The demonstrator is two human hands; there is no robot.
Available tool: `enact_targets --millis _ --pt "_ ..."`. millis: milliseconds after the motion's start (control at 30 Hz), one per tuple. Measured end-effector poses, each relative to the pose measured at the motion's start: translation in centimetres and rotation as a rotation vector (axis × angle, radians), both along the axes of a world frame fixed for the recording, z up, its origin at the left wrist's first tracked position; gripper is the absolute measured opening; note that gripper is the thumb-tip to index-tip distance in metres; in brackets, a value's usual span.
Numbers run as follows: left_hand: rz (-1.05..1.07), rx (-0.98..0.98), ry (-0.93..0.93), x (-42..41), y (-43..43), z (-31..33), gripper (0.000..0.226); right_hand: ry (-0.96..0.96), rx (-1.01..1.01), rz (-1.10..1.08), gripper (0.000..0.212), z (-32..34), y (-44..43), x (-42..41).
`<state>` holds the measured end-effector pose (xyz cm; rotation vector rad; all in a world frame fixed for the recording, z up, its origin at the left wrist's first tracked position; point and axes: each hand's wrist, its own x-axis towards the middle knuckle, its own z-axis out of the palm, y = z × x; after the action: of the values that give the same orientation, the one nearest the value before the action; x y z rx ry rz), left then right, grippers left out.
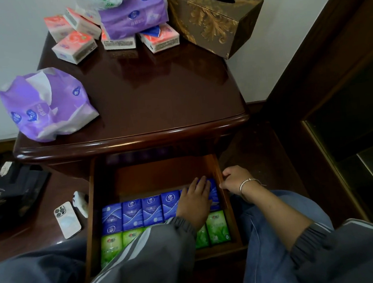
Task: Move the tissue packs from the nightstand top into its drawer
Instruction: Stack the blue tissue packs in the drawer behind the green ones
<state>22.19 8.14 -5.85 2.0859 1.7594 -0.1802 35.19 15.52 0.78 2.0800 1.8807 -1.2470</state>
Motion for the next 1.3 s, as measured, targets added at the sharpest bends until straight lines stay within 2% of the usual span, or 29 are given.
enact_targets --millis 100,167,333,400,500,633,867,1100,1300 --pt "0.078 -0.043 -0.077 -0.8 0.0 -0.1 0.061 0.001 -0.01 -0.014 0.01 0.1 0.1 -0.1" --pt "0.063 -0.059 -0.029 -1.2 -0.4 -0.5 0.061 0.008 -0.017 -0.017 0.017 0.1 0.1 0.0" --pt "-0.03 0.034 0.1 -1.8 -0.8 -0.9 0.059 0.023 -0.029 -0.011 0.014 0.0 0.1 0.1" --pt "-0.015 0.051 0.017 -1.9 -1.0 -0.9 0.057 0.016 -0.026 -0.009 0.013 0.0 0.1 0.2" --pt "-0.026 -0.039 -0.109 -2.1 -1.2 -0.9 0.059 0.016 -0.03 -0.001 0.015 -0.1 0.1 0.3" --pt "-0.06 0.002 -0.063 -2.3 -0.6 -0.6 0.055 0.0 -0.015 0.006 0.016 -0.1 0.2 0.1" --pt "0.224 0.049 -0.271 -0.6 -1.4 -1.1 0.06 -0.012 -0.007 0.001 0.02 -0.4 0.2 0.1" --pt "0.045 0.084 -0.086 -2.5 -1.1 -1.8 0.061 -0.023 0.005 0.009 0.024 -0.8 0.4 0.2" --pt "0.071 0.069 -0.221 -1.9 0.0 -0.7 0.049 -0.033 -0.011 0.019 0.018 -0.9 0.6 0.2"
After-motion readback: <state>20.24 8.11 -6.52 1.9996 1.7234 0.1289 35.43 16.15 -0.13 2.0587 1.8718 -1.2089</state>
